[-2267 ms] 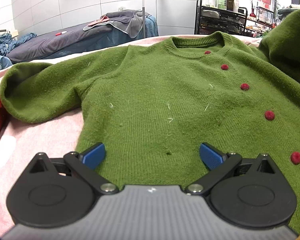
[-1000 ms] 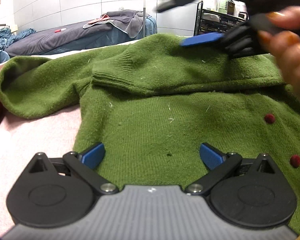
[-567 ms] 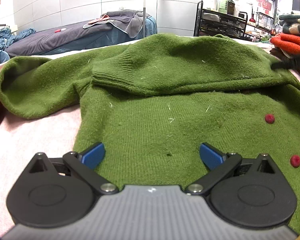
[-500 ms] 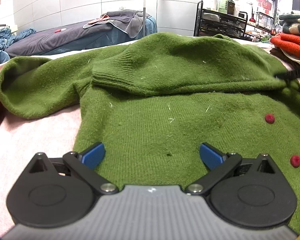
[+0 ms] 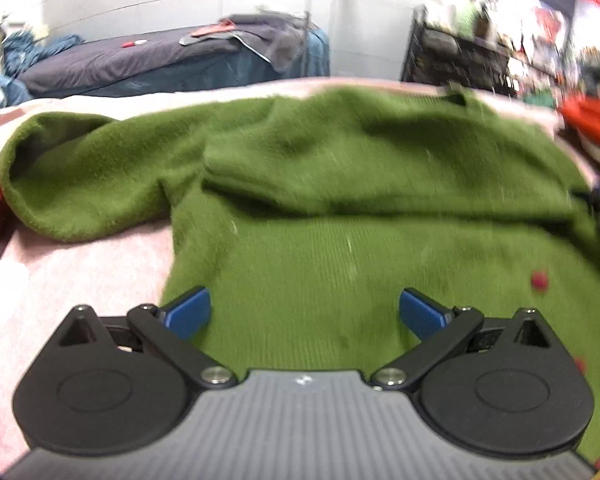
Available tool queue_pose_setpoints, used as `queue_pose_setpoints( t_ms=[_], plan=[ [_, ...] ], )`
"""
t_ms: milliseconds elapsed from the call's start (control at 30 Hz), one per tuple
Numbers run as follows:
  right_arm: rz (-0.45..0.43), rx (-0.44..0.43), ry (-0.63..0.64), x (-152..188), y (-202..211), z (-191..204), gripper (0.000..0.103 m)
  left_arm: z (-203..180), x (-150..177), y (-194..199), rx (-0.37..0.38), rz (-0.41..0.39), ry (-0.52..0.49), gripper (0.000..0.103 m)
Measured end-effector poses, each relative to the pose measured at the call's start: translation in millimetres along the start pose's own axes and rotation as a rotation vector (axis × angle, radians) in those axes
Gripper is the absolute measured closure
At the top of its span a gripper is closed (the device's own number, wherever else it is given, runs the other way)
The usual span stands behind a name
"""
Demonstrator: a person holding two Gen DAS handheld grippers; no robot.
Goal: Fold small clothes
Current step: 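Grasp the cardigan side with the left gripper and fold it inward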
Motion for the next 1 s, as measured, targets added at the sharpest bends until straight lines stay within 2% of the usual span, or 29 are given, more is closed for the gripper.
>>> queue_pose_setpoints(
  t_ms=[133,267,400,500,600,633,700,733,767,800,833,867,933,1000],
  plan=[
    [-0.009,-0.068,-0.049,-19,-3,8,0.01,20,-31,2,0.059,-0.086,0.189,0.0],
    [-0.025,-0.105,-0.06,-54,-18,17,0.006,52,-51,-24,0.057,-0.06,0.381,0.0],
    [0.027,-0.052,-0.066,-80,-51,13,0.002,71,-62,-51,-0.022,-0.05,0.401,0.0],
    [0.127,0.02,-0.057,-77,-78,9,0.002,72,-68,-67,0.01,-0.046,0.406,0.001],
    [0.225,0.038,-0.053,-63,-100,6,0.004,63,-74,-78,-0.013,-0.05,0.329,0.002],
    [0.229,0.029,-0.071,-58,-103,3,0.007,61,-74,-81,-0.026,-0.052,0.314,0.007],
    [0.214,0.016,-0.074,-54,-104,-1,0.08,60,-74,-81,-0.058,-0.057,0.286,0.026],
    [0.2,0.022,-0.072,-53,-103,-3,0.081,58,-75,-80,-0.083,-0.066,0.254,0.048],
    [0.173,0.036,-0.078,-54,-99,-6,0.094,58,-74,-78,-0.109,-0.071,0.216,0.064],
    [0.132,0.075,-0.076,-57,-93,-10,0.099,57,-73,-74,-0.128,-0.076,0.186,0.067],
    [0.102,0.117,-0.062,-59,-89,-13,0.099,58,-72,-71,-0.123,-0.079,0.175,0.07],
    [0.1,0.141,-0.05,-59,-87,-15,0.099,59,-71,-67,-0.114,-0.077,0.174,0.073],
    [0.141,0.135,-0.046,-53,-95,-20,0.099,63,-68,-63,-0.112,-0.061,0.168,0.075],
    [0.145,0.143,0.017,-51,-97,-15,0.099,62,-65,-59,-0.121,-0.047,0.134,0.075]
  ],
)
Point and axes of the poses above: each gripper's, at about its wrist camera, not at the fingertips, and y roughly against the way its jaws point, z to its left, x to its underside, the point moved 6 cm from there along -y, roughly the way its jaws point, and after that the axes turned 1 degree about -y, right-handed, at the moved point
